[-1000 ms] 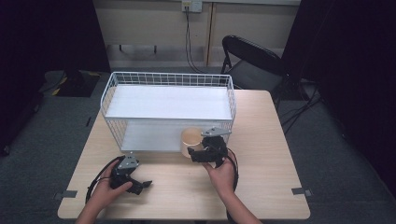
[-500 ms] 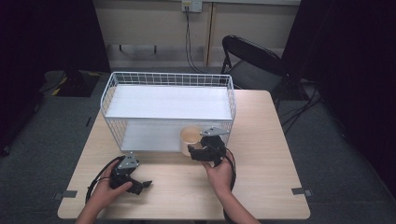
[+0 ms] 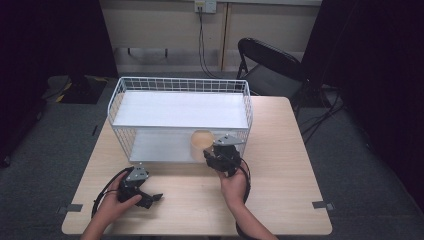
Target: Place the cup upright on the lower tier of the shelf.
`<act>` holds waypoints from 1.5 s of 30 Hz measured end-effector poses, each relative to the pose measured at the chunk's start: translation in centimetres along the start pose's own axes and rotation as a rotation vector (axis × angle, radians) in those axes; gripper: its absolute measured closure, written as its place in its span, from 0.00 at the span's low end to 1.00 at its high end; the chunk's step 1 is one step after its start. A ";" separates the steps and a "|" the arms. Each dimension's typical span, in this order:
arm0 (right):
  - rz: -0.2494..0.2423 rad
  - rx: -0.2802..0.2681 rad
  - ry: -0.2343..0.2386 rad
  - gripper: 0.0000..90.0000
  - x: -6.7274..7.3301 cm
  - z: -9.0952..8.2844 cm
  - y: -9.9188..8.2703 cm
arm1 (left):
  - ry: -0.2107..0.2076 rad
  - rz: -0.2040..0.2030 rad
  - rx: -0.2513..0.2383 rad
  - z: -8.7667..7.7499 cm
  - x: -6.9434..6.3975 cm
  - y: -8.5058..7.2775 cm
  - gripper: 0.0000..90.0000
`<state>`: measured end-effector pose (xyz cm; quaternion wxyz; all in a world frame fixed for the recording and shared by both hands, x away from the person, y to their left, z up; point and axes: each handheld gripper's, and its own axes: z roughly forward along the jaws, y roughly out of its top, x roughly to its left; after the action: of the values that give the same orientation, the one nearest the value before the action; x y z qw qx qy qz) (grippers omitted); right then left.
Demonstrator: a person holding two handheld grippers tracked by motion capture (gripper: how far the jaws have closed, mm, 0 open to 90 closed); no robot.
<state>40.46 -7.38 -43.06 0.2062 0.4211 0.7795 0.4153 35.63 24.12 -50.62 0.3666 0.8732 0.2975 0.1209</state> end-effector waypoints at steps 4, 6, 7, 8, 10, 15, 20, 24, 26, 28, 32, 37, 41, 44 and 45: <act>-0.012 -0.002 -0.009 0.68 0.1 0.3 0.1 | 0.000 -0.001 0.000 0.0 0.0 0.0 0.00; -0.018 -0.001 -0.013 0.69 0.1 0.4 0.2 | 0.000 0.000 0.000 0.0 0.0 0.0 0.00; -0.019 -0.001 -0.015 0.69 0.2 0.5 0.3 | -0.001 -0.001 0.003 0.0 0.0 0.0 0.00; -0.020 -0.002 -0.014 0.70 0.2 0.5 0.3 | 0.000 -0.001 -0.001 0.0 0.0 0.0 0.00; -0.020 0.000 -0.016 0.70 0.2 0.6 0.4 | 0.000 -0.001 0.000 0.0 0.0 0.0 0.00; -0.032 0.001 -0.023 0.71 0.2 0.9 0.5 | -0.001 0.000 0.002 0.0 0.0 0.0 0.00; -0.028 0.011 -0.022 0.67 -0.1 1.2 0.5 | 0.000 0.000 -0.001 0.0 0.0 0.0 0.00; -0.027 0.012 -0.003 0.56 -0.2 1.0 0.5 | -0.001 -0.001 0.001 0.0 0.0 0.0 0.00; -0.031 0.009 0.010 0.49 -0.2 0.9 0.5 | 0.000 -0.001 0.000 0.0 0.0 0.0 0.00; -0.027 0.005 0.015 0.41 -0.3 0.7 0.5 | 0.000 -0.001 -0.001 0.0 0.0 0.0 0.00; -0.024 -0.001 0.046 0.30 -0.3 0.6 0.4 | 0.000 -0.001 -0.001 0.0 0.0 0.0 0.00; -0.031 -0.001 0.083 0.21 -0.2 0.5 0.4 | -0.001 0.000 0.003 0.0 0.0 0.0 0.00; -0.052 0.000 0.104 0.19 0.2 0.3 0.4 | 0.000 -0.001 0.000 0.0 0.0 0.0 0.00; -0.069 0.009 0.124 0.17 0.5 0.2 0.4 | 0.000 -0.001 0.000 0.0 0.0 0.0 0.00; -0.072 0.012 0.130 0.17 0.5 0.1 0.4 | 0.000 0.000 0.000 0.0 0.0 0.0 0.00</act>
<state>40.42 -6.75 -42.77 0.1676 0.3661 0.8084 0.4294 35.63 24.12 -50.62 0.3665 0.8732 0.2975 0.1210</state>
